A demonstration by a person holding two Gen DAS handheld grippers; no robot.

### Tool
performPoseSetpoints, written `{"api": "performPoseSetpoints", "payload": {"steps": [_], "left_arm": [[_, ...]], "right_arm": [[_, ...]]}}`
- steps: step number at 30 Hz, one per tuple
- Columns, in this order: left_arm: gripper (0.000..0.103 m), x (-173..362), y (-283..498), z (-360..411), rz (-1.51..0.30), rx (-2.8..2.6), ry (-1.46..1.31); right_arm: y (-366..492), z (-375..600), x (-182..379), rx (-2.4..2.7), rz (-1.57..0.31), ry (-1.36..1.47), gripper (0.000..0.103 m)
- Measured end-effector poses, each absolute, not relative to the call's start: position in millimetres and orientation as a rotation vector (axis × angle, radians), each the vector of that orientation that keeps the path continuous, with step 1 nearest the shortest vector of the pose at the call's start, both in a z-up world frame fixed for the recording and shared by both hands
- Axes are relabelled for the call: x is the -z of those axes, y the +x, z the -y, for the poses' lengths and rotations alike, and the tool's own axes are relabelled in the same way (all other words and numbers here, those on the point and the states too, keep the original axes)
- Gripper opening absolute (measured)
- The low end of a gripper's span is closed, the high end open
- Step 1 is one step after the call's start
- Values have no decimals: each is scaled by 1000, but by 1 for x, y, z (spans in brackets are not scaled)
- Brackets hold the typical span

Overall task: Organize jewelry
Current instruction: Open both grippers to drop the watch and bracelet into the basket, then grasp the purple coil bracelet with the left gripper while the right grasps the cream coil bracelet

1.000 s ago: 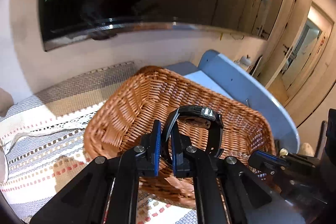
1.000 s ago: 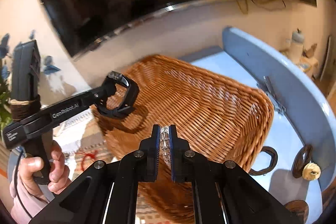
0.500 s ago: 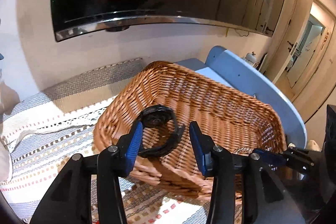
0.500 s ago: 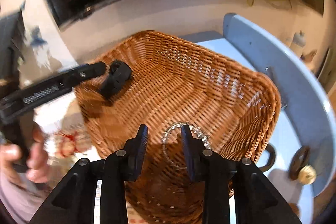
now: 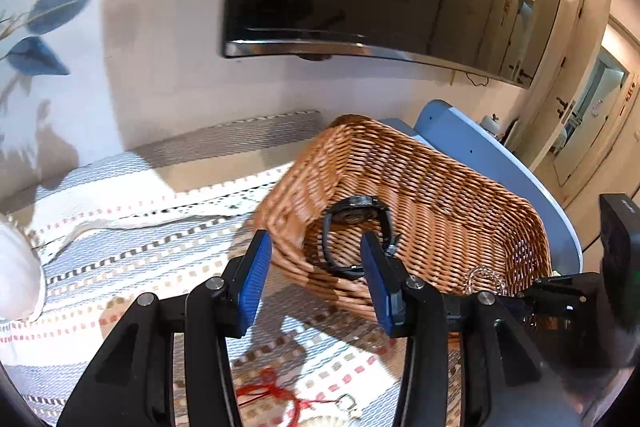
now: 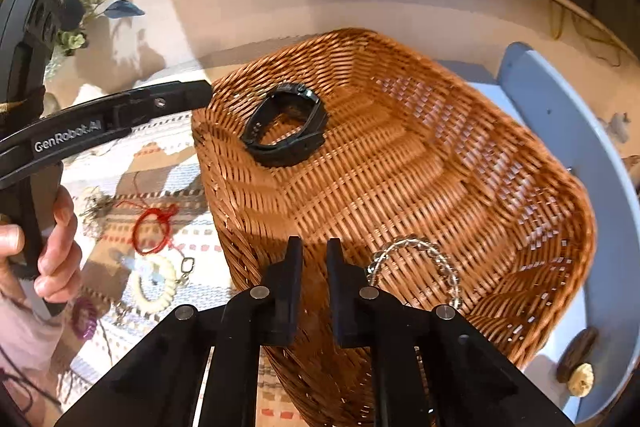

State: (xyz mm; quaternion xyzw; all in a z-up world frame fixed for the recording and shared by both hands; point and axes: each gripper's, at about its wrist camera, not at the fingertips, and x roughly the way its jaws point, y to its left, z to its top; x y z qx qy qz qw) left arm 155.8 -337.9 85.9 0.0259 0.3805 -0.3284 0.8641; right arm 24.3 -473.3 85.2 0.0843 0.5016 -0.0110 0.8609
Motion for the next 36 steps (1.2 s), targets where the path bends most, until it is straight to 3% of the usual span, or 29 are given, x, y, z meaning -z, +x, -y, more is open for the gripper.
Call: {"api": "performPoseSetpoints", "payload": {"steps": [4,13,16,18,21,26,36], "left_arm": [[47,-88,158,319,-793,675,30],[47,-105,137,268,-773,660,21],[47,-112,112,230,-759,618,30],[54,-113,94,206,-759,586,29],[64,-108,67,166,-762,540,2],[64,-79,31,119,-832,522,-43],[63,-21,8,159,-1005,668,70]], "right_arm": [[23,477,-87,-60,-1042,253,12],[-1,456,-135,69,-905,141,15],[-21,428,-153,-9,-867,128,20],[-32,404,-155,-62,-867,111,21],[-38,370,-145,-135,-890,113,21],[-40,327,-110,-208,-951,133,21],[-30,340,-75,-129,-1064,212,22]]}}
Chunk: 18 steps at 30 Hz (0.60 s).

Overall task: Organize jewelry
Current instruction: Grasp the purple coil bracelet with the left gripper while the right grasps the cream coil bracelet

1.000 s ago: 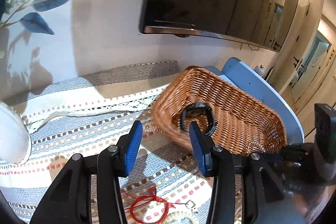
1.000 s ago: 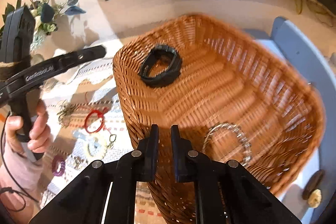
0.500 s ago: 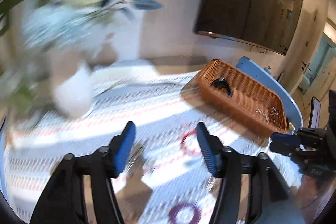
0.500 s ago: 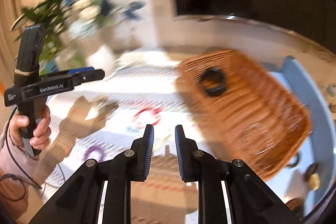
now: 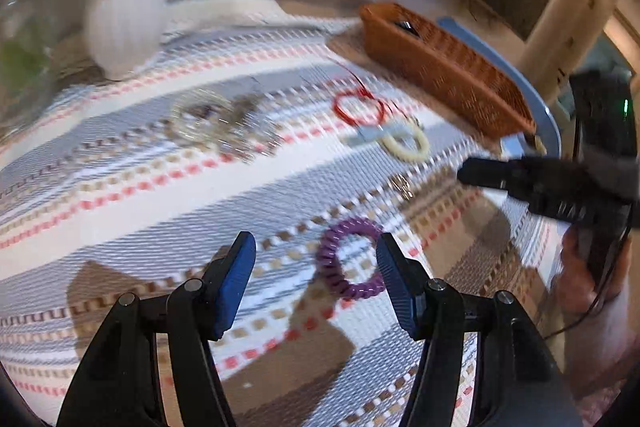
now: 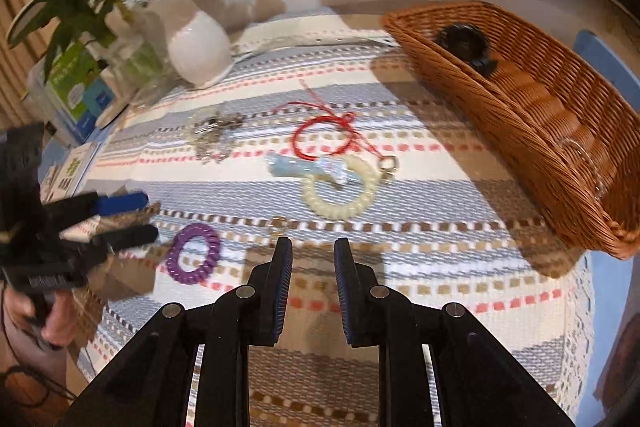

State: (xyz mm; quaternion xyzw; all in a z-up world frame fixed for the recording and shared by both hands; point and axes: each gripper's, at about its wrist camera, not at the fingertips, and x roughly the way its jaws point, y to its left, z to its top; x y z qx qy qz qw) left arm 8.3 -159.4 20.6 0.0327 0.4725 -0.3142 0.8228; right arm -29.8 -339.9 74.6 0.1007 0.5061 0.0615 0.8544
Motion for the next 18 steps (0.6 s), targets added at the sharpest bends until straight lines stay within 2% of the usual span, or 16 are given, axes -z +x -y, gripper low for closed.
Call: {"api": "performPoseSetpoints", "payload": {"steps": [2,5,6,10,13,18], "left_arm": [[63,-15,5,167,-1002,682,95],[61,-10,5,170,-1004,683,109],[61,-10,5,170,-994,684,111],[56,-10,8,167,-983,690,101],[46,-9,6,166,-964,686,121],[43,-9,4,169,-945,679,152]], "right_arm": [[-29,347,-74,-118,-1075,222,27],[-20,355,-76,-87,-1085,224,46],[-18,356,-76,-83,-1082,226,49],[-5,359,-69,-40,-1102,227,49],[2,362,-59,-18,-1127,260,49],[14,362,-52,42,-1129,253,37]]}}
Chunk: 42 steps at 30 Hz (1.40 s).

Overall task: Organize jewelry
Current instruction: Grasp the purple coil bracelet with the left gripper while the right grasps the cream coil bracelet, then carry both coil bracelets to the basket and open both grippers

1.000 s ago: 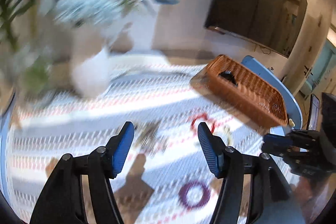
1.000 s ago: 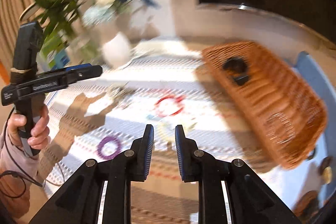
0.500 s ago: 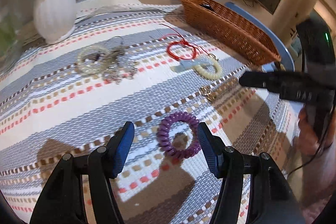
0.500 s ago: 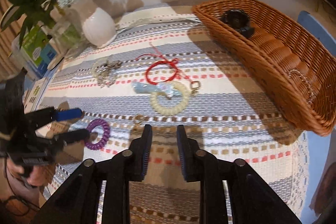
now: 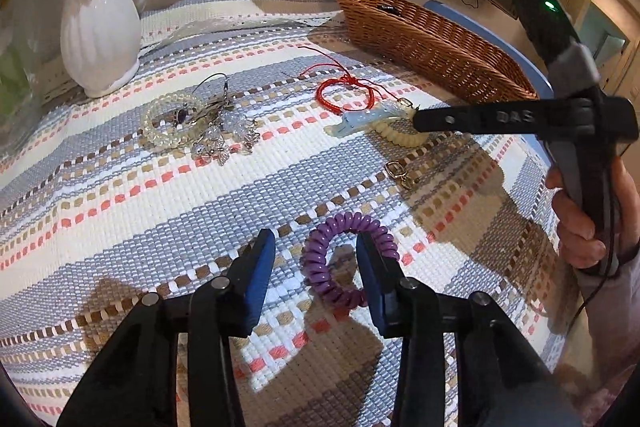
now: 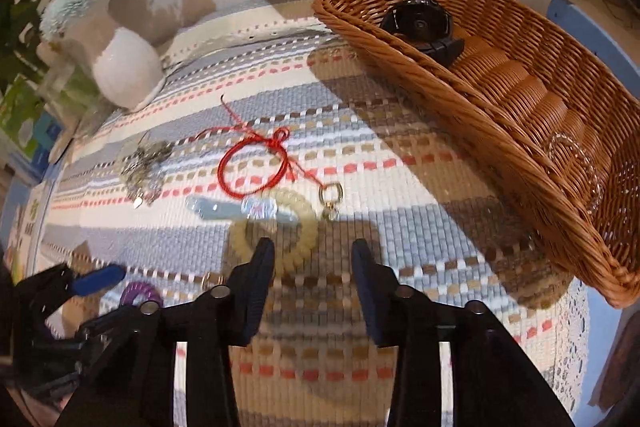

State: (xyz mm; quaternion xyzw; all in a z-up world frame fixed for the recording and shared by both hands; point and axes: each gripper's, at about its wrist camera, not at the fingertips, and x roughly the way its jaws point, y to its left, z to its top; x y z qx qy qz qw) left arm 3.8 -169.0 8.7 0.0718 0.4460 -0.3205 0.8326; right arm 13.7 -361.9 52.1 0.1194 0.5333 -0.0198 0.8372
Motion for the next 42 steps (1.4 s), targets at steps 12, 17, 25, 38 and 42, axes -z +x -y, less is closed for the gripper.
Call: {"api": "performPoseSetpoints", "payload": {"steps": [12,17,25,38,42], "left_arm": [[9,-8,-2,180,-918,652,220],[9,-24,-2,167,-897,686,134],[9,-50,-7,168,-862,708,105],[9,-113,29,243,-760,737,121],[9,-132,58,287,-736,797,78]], "right_arm": [[10,317,-47,53,-1081,-10,10],[-15,326,-67,-16,-1054,49,10],[-48,338,-101,-7,-995,75,10],[-52,417,-149,96,-874,236,10],[-40,455,-162,215,-822,278,10]]}}
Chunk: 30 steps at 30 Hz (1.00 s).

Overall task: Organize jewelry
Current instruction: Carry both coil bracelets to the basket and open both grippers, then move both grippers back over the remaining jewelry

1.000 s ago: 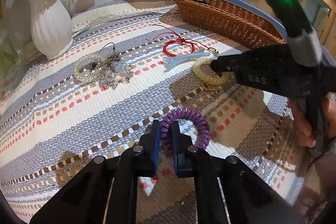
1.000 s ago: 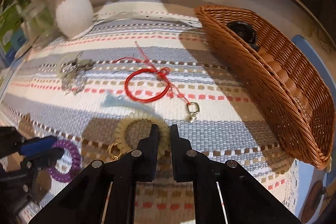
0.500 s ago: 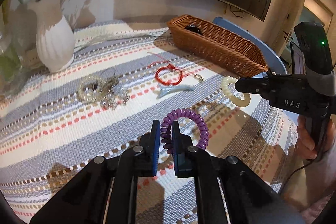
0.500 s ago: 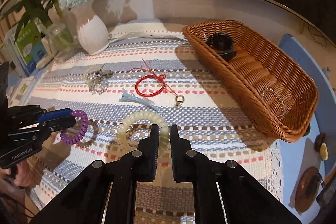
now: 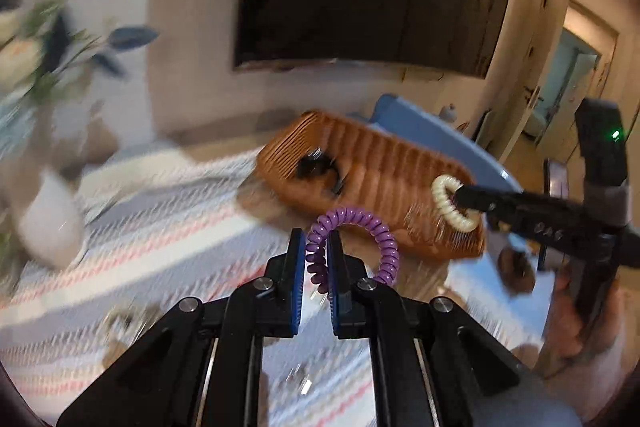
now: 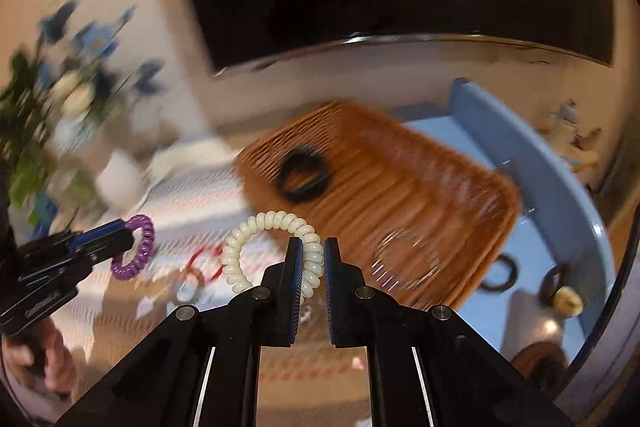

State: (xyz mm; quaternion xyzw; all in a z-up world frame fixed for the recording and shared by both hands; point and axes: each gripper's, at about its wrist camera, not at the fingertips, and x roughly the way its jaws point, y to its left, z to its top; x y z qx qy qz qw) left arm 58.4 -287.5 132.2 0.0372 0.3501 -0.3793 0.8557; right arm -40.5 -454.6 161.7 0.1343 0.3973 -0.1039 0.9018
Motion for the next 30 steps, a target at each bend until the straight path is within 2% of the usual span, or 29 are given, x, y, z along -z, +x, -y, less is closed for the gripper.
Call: {"api": "performPoseSetpoints", "payload": {"steps": [4,12,25,26,27,29,30], "left_arm": [[9,-131,84,336,-761,856,73],[9,-95,114,409,-828,858,129],[10,-70,121,423,-831,838,177],[19,-71,120,422,-826,839,179],[34,-71,118,420,-823,838,180],[53,-77,115,412,-815,844,163],[58,-79,114,409,-810,844,156]], "right_arm": [[-19,497,-156,319,-814,347,10],[6,544,-123,428,-838,417,10],[24,544,-102,414,-895,419,10],[25,544,-101,410,-899,421,10],[25,544,-100,404,-902,428,10],[23,544,-101,391,-902,445,11],[23,544,-102,390,-903,445,15]]}}
